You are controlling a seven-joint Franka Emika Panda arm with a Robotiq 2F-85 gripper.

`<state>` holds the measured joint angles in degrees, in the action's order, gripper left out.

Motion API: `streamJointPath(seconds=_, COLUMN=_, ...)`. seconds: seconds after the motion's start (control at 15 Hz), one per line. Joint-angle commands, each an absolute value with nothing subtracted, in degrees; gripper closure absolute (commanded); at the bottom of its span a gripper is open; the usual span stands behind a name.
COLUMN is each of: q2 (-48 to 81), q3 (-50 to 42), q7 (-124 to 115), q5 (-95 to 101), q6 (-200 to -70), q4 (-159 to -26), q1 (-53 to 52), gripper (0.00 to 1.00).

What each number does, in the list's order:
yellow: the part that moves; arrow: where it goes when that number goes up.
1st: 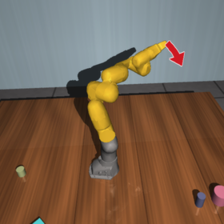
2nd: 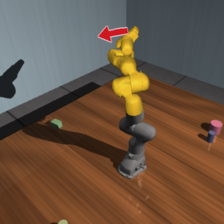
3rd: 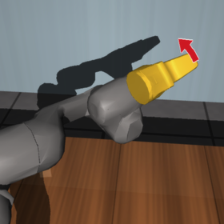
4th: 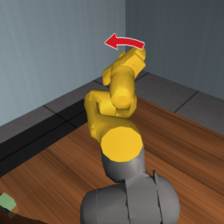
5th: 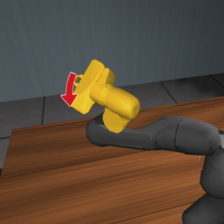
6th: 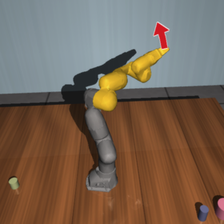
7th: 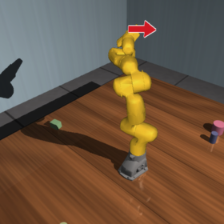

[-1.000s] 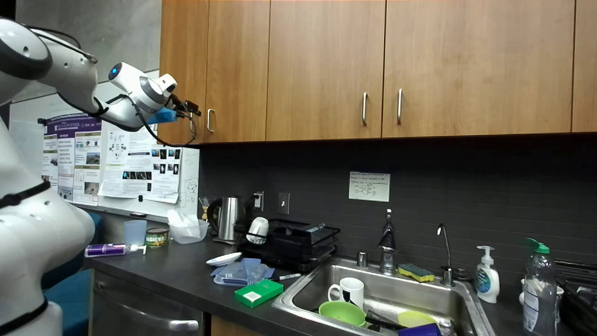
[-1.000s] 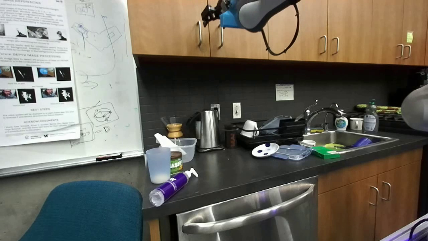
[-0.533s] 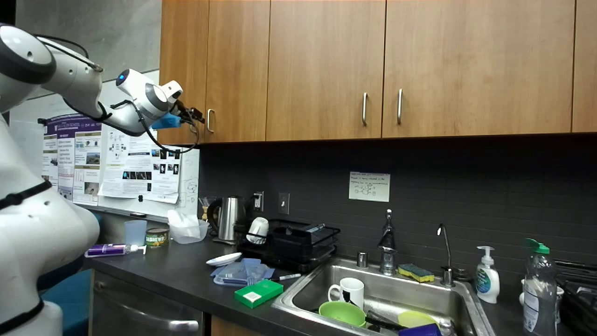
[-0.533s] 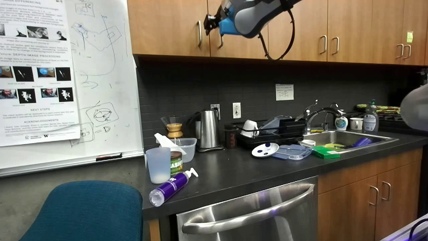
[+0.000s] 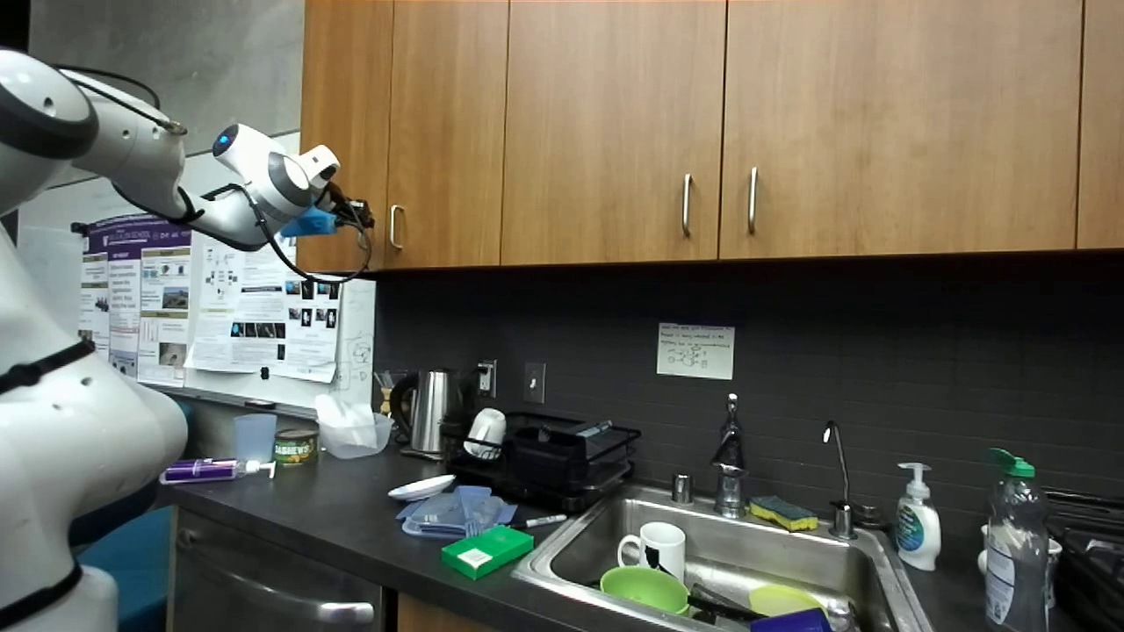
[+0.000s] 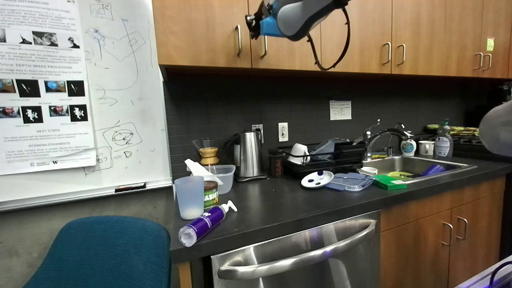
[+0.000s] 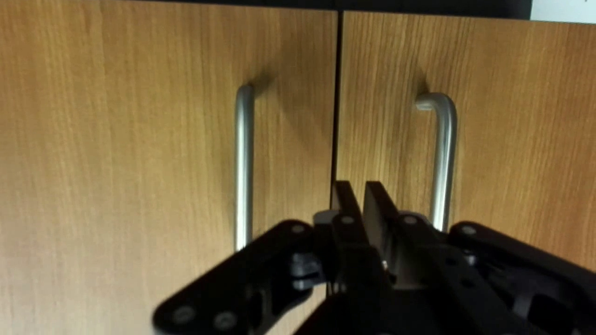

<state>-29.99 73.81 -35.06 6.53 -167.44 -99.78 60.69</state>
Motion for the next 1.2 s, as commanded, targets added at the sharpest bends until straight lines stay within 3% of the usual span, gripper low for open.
streamJointPath(seconds=0.0, q2=-30.9, q3=73.8, q7=-33.1, q5=4.7, q6=-167.4, q4=-98.1, q1=62.1, gripper=1.00)
streamJointPath(seconds=0.07, q2=-30.9, q3=73.8, q7=-33.1, q5=4.6, q6=-167.2, q4=-97.8, q1=62.2, gripper=0.74)
streamJointPath(seconds=0.13, q2=-31.2, q3=73.8, q7=-33.3, q5=4.5, q6=-167.0, q4=-97.4, q1=62.6, gripper=0.74)
streamJointPath(seconds=0.27, q2=-31.5, q3=74.1, q7=-33.5, q5=4.4, q6=-166.2, q4=-96.9, q1=63.3, gripper=0.65)
streamJointPath(seconds=0.87, q2=-32.2, q3=74.1, q7=-33.6, q5=4.3, q6=-164.9, q4=-97.0, q1=64.0, gripper=0.03)
streamJointPath(seconds=1.13, q2=-32.5, q3=74.1, q7=-33.9, q5=4.2, q6=-164.2, q4=-97.5, q1=64.4, gripper=0.00)
